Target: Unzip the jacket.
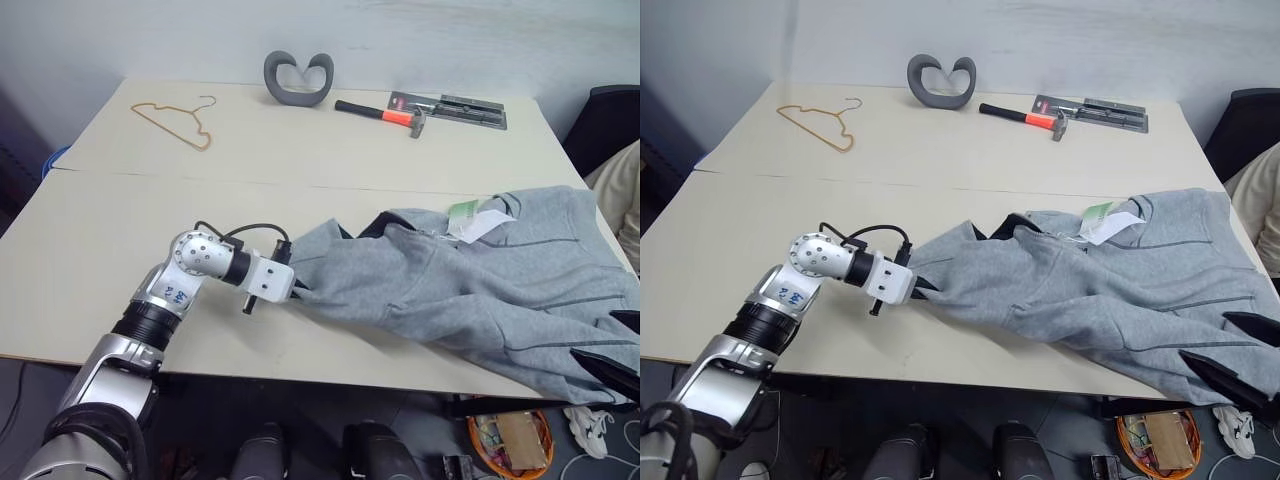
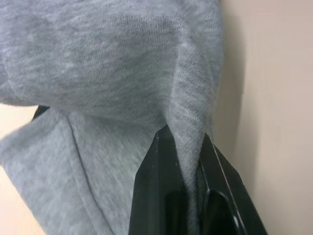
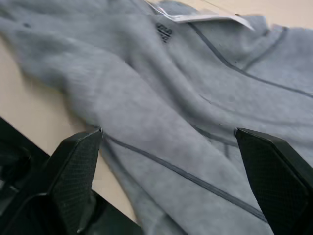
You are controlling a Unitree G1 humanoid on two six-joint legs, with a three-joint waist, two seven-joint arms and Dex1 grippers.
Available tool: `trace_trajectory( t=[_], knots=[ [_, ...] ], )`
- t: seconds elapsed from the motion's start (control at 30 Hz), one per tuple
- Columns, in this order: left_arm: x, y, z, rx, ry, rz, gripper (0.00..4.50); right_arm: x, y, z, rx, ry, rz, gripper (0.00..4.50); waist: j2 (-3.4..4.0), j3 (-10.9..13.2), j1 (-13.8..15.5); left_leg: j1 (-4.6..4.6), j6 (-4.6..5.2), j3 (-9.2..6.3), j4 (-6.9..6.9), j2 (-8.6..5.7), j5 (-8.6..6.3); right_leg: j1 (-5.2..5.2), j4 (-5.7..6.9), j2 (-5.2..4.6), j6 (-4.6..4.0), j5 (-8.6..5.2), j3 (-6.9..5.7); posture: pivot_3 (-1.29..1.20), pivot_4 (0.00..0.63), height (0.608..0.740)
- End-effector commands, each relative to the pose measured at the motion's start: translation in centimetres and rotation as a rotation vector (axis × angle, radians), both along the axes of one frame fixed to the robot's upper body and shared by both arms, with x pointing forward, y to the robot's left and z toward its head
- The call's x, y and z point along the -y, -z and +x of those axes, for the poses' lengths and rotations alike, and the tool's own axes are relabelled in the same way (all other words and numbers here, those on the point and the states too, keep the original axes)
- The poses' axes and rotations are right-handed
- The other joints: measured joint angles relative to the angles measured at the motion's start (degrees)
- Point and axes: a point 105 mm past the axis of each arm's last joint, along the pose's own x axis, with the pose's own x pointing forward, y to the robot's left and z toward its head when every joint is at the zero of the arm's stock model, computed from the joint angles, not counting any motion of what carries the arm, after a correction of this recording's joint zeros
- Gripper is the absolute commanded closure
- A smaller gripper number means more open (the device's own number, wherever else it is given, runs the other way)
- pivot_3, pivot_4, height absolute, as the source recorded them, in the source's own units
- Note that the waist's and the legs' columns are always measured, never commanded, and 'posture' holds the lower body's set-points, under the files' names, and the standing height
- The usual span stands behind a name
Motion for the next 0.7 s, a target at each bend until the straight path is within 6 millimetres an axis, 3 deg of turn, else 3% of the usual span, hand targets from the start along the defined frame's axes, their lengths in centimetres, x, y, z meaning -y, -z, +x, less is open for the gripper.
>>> trace_trajectory(
  t=[0.03,0.2,0.3,0.53,0.7],
  knots=[
    [-2.8,-0.6,0.2,0.03,-0.075,0.037,4.47,1.4,-0.3,-0.2,0.001,0.018,-0.063,0.0,0.0,0.0,-0.15,0.01,-0.01,0.0,-0.02,0.01,0.01,0.0,0.01,0.0,0.0,0.0,0.0,0.0,0.15,0.74],
    [-6.8,-0.8,0.4,0.041,-0.207,0.068,4.47,5.0,1.2,-1.2,-0.121,0.071,-0.231,0.0,0.04,-0.02,-1.15,0.03,-0.02,-0.01,-0.07,0.04,0.01,0.0,0.01,0.0,-0.03,-0.01,-0.02,0.0,0.15,0.74],
    [-8.9,-0.7,0.3,0.048,-0.269,0.093,4.47,5.4,1.5,-1.2,-0.15,0.048,-0.262,0.0,0.05,-0.03,-1.42,0.09,-0.04,0.02,-0.11,0.05,0.02,0.0,0.04,0.01,-0.04,-0.02,0.01,0.0,0.15,0.74],
    [-14.4,-1.1,0.3,0.084,-0.43,0.154,4.47,3.0,1.1,1.4,-0.114,-0.07,-0.202,0.0,0.08,-0.04,-2.38,0.21,-0.11,0.07,-0.19,0.1,0.05,0.0,0.12,0.01,-0.05,-0.03,0.06,0.0,0.15,0.74],
    [-19.8,-1.7,-0.4,0.083,-0.595,0.198,4.47,-1.1,-0.5,3.5,-0.041,-0.211,-0.086,0.0,0.09,-0.04,-2.78,0.2,-0.13,0.07,-0.23,0.11,0.05,-0.06,0.14,0.01,-0.09,-0.05,0.05,0.0,0.15,0.74]
  ],
)
